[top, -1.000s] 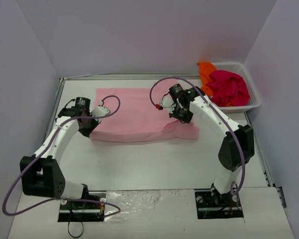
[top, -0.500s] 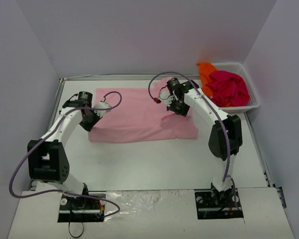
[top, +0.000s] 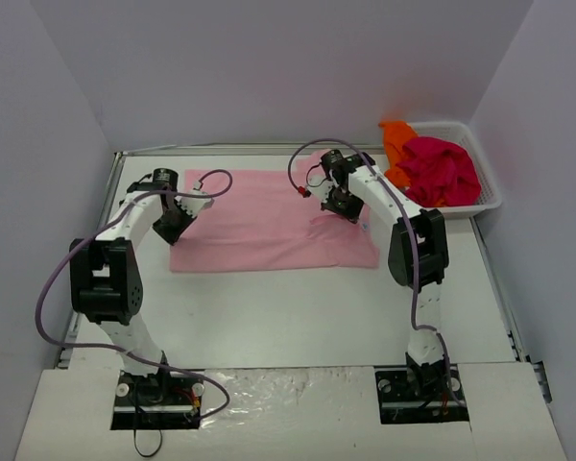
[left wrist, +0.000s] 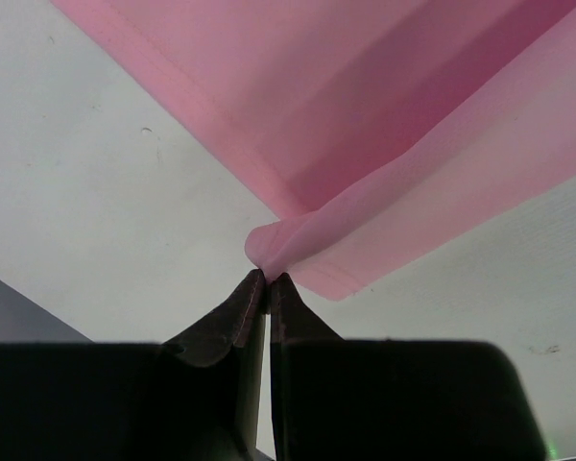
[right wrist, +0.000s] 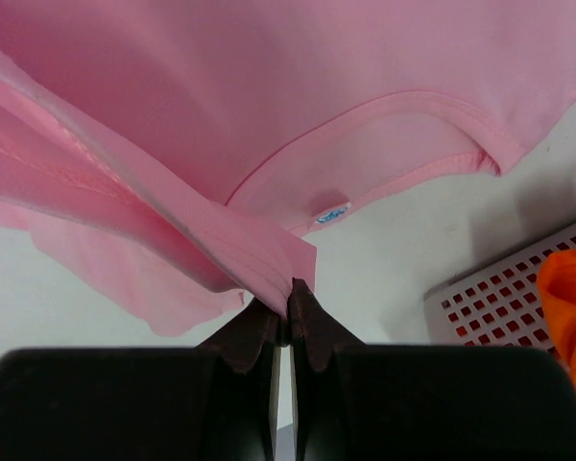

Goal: Fold and stack the t-shirts
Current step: Fold the flattened tshirt in 1/3 of the way

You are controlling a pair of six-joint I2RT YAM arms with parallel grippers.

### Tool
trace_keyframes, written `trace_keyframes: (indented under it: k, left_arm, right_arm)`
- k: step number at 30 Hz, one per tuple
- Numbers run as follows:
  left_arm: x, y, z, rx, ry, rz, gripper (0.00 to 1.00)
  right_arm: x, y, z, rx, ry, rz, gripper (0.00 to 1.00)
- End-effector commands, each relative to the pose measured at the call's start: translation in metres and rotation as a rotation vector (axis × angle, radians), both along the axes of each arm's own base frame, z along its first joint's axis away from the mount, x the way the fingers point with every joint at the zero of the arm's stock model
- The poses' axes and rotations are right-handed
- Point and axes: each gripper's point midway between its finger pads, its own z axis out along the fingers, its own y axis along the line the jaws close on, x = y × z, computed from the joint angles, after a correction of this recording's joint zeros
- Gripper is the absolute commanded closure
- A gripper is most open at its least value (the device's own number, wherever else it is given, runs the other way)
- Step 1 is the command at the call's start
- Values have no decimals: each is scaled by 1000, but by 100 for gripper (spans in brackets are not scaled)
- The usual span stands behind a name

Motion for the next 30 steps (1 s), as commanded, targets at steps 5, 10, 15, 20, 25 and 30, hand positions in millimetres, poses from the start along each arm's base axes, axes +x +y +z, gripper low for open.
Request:
trace_keyframes:
  k: [5, 10, 15, 20, 25, 30]
  left_arm:
    - [19, 1, -5, -15, 4, -17, 98]
    - [30, 1, -7, -12, -11, -10, 91]
    - [42, 8, -1, 21, -51, 7, 73]
    - [54, 12, 28, 41, -133, 15, 62]
    - [54, 14, 60, 55, -201, 22, 59]
    - [32, 12, 63, 39, -202, 29, 58]
  right_arm:
    - [9, -3, -8, -21, 32, 5, 100]
    - [17, -2, -17, -28, 35, -4, 95]
    - [29, -2, -17, -32, 7, -30, 73]
    - [43, 1, -5, -20, -51, -59, 56]
    - [55, 3, 22, 5, -141, -108, 49]
    - [39, 2, 48, 49, -170, -126, 51]
